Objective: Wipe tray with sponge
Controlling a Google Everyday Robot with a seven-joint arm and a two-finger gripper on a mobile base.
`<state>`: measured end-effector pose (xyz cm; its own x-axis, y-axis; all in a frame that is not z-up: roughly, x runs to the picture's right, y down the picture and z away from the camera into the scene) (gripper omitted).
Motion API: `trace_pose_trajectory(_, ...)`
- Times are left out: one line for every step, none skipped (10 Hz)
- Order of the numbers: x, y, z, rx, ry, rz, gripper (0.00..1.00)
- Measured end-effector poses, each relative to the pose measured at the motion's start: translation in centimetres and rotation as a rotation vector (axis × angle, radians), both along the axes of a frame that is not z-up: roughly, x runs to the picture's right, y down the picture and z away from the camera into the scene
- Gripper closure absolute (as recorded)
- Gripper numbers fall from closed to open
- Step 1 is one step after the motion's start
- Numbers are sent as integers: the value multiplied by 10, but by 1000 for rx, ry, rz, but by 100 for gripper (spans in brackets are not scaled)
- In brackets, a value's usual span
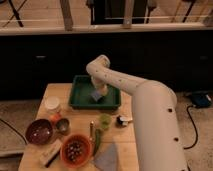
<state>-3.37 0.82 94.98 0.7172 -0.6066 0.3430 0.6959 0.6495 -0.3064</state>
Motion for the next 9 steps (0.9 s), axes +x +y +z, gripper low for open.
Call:
trace_pose_trajectory(3,0,1,-1,3,4,99)
trace_pose_trajectory(7,-1,4,1,7,1,99)
trace_pose_trajectory(6,0,3,-4,3,-1,99)
trace_pose_trajectory(5,4,3,-8,2,-6,99)
trace_pose_trajectory(9,3,3,-8,0,-11,99)
trace_pose_trajectory(7,4,2,-12,-9,-16,99)
trace_pose_trajectory(3,12,-1,-26,-24,-20,99)
trace_pose_trajectory(7,17,-6,-31,-29,-19,99)
trace_pose_trajectory(15,21,-10,-33,-25,-14,99)
